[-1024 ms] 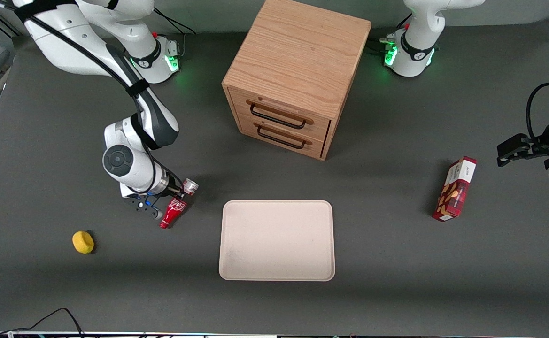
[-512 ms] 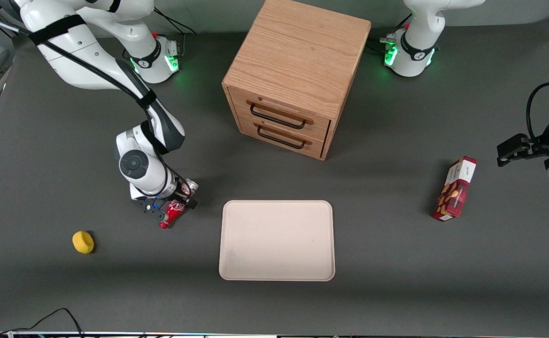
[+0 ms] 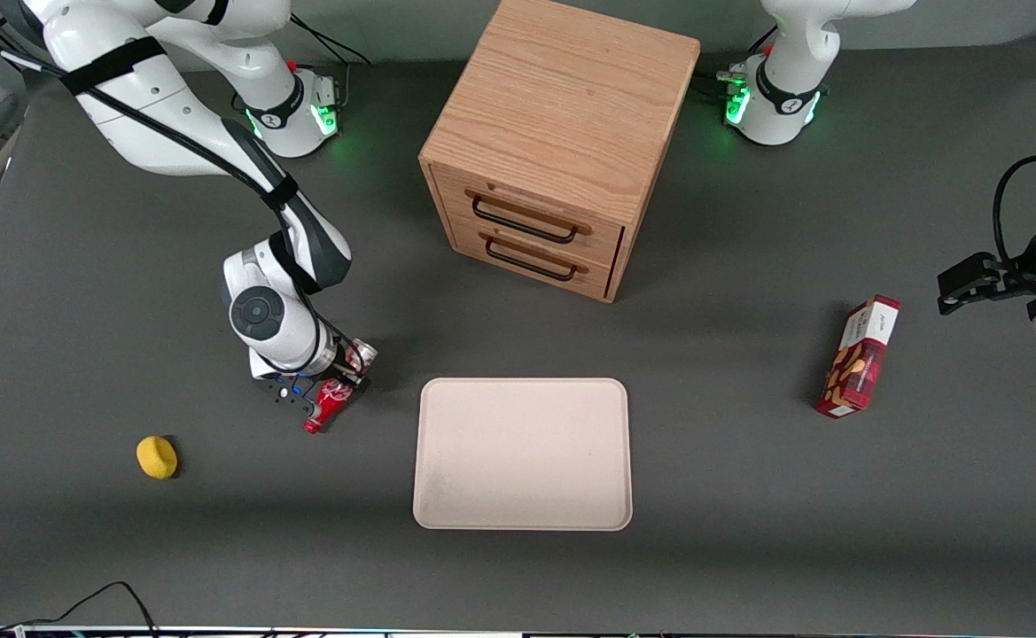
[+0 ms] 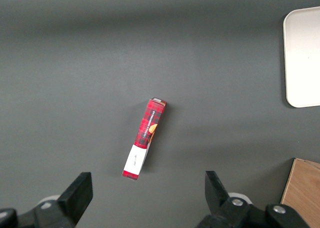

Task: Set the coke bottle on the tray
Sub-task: 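Close the right gripper around the bottle's body, then lift the bottle and tilt it upright with the right gripper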

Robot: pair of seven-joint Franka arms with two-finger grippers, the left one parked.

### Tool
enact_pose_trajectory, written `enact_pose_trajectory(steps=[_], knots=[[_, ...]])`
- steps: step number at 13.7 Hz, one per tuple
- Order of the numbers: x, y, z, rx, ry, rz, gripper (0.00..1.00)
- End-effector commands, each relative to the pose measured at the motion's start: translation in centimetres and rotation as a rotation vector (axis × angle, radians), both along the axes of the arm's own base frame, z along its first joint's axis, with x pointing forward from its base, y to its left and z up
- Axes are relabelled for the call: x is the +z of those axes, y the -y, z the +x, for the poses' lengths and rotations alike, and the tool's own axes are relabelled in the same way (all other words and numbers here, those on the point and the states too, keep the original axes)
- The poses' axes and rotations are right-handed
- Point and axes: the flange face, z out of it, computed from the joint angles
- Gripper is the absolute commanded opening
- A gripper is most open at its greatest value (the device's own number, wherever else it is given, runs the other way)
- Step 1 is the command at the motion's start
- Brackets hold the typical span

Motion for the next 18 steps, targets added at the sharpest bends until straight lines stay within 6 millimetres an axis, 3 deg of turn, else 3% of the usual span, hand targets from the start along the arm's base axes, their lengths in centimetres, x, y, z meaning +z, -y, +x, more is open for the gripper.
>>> enact_pose_trajectory(steps=[1, 2, 4, 10, 15, 17, 18], knots=[[1.7, -0.2, 0.5, 0.011, 0.035, -0.021, 0.0], [2.9, -0.1, 0.6, 0.012, 0.032, -0.034, 0.0], [7.2, 0.3, 1.0, 0.026, 0.03, -0.069, 0.0], [23.6, -0.4, 2.6, 0.111, -0.091, -0.05, 0.0], [35.3, 2.9, 2.1, 0.254, -0.16, 0.024, 0.0], [37.6, 4.2, 2.6, 0.295, -0.152, 0.047, 0.0], [37.2, 4.3, 3.2, 0.294, -0.155, 0.049, 0.0]])
